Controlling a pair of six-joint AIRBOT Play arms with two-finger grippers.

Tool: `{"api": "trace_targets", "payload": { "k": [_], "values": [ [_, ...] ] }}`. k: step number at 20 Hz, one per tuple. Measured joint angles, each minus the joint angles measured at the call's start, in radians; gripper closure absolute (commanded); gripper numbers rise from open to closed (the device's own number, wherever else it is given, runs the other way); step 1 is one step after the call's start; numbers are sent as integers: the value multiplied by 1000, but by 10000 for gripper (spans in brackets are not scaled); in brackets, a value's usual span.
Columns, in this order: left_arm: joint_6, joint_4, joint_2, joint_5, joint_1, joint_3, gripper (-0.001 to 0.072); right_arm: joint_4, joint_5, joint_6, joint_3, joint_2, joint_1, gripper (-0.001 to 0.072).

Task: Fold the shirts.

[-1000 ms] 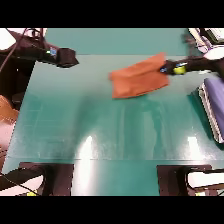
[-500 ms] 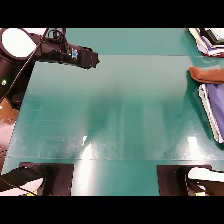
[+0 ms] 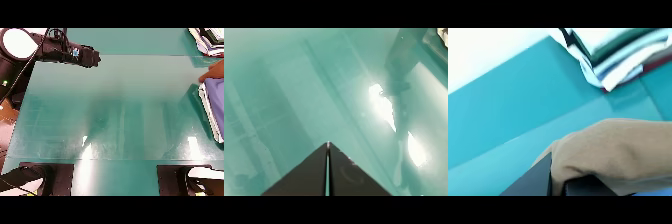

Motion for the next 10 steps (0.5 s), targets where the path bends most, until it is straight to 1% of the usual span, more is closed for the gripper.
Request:
{"api": "trace_targets", "payload": {
  "k": [3, 5, 10],
  "values": [
    [0, 0, 0, -3, 0, 0, 677, -55, 103, 9, 56, 16, -45, 697],
    [0, 0, 0, -6, 0, 0, 677, -111, 160, 19, 31, 53, -77, 697],
    [0, 0, 0, -7, 0, 0, 677, -341, 247, 27, -198, 205, -172, 696]
  ]
}}
